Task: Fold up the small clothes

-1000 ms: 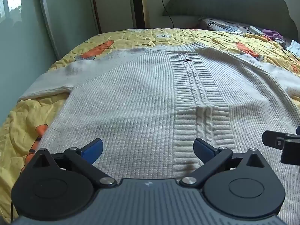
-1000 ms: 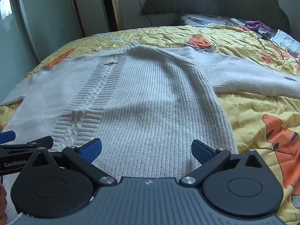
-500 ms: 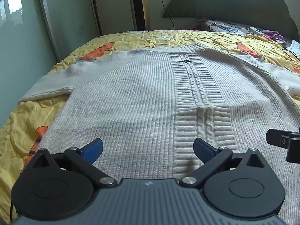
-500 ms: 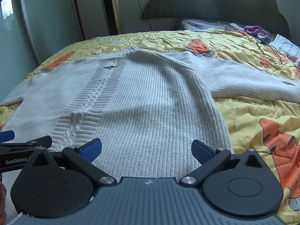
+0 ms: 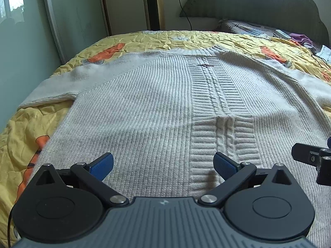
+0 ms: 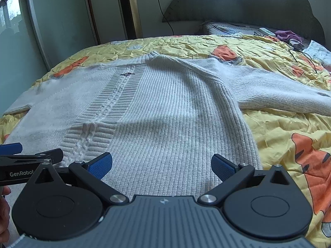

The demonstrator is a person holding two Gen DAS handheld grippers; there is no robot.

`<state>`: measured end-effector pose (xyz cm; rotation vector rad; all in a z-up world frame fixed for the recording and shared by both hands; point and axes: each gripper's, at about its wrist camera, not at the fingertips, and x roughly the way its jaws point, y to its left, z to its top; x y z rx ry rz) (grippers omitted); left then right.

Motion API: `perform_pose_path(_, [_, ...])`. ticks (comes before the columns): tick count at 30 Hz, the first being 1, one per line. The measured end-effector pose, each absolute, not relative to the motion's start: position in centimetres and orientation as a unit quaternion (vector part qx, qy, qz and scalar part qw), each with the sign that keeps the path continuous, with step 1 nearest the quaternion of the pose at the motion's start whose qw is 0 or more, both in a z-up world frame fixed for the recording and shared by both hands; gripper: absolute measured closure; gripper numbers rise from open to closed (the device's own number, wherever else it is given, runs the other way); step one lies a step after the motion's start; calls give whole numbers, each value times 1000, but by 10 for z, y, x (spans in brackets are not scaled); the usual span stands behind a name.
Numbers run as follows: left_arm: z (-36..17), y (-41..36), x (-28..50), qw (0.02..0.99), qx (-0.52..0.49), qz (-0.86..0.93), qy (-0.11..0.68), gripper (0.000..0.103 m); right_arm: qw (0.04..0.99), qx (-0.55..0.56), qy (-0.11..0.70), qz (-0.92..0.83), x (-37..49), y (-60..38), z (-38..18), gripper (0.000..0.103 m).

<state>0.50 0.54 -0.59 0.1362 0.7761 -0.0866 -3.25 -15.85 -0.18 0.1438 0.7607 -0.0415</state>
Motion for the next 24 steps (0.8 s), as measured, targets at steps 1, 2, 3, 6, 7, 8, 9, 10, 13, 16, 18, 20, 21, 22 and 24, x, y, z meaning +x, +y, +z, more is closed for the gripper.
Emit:
perform_pose_path(1, [-6,5,5,922,67,-41,378,0,926,69,370,-18,-33,-158,-2,0])
perform_pose_path(2, [-6,5,5,922,69,-41,378,0,927,68,368,-16,-33,-158,-2,0])
perform_pose_path(3, [-6,4,5,922,70,-41,378,0,928,68,367,-14,-33,-158,-2,0])
perform_pose_path(6, [-6,3,5,922,69,-42,378,0,928,72,365,-10,-34,-159,-1,0])
perform_pose_path(7, [-5,3,5,922,69,-42,378,0,928,72,365,-9,-34,-159,-1,0])
perform_pose_path(8, [-6,2,5,922,69,-42,379,0,928,72,365,-9,-33,-159,-2,0])
perform_pose_path(9, [-6,2,5,922,69,-42,380,0,928,72,365,-8,-33,-160,-2,0])
perform_pose_path(10, [-6,2,5,921,68,-43,381,0,928,73,365,-7,-33,-160,-2,0])
perform_pose_path(13, [-7,1,6,920,61,-45,383,0,928,76,364,-3,-34,-161,-3,0])
perform_pose_path(16, [-7,-2,7,921,65,-41,383,0,931,74,356,1,-36,-162,-3,0])
perform_pose_path(18, [-8,-5,8,920,69,-40,384,0,934,72,349,3,-38,-163,-2,0])
perform_pose_path(20, [-9,-6,9,919,71,-40,385,0,936,71,346,5,-38,-165,-2,0])
perform_pose_path(21, [-10,-7,9,919,71,-41,386,0,936,71,344,6,-38,-165,-2,0])
perform_pose_path(22, [-10,-8,9,919,71,-41,386,0,936,72,343,6,-39,-166,-3,0])
perform_pose_path(24, [-11,-10,9,919,73,-40,385,0,936,74,344,9,-39,-168,-4,0])
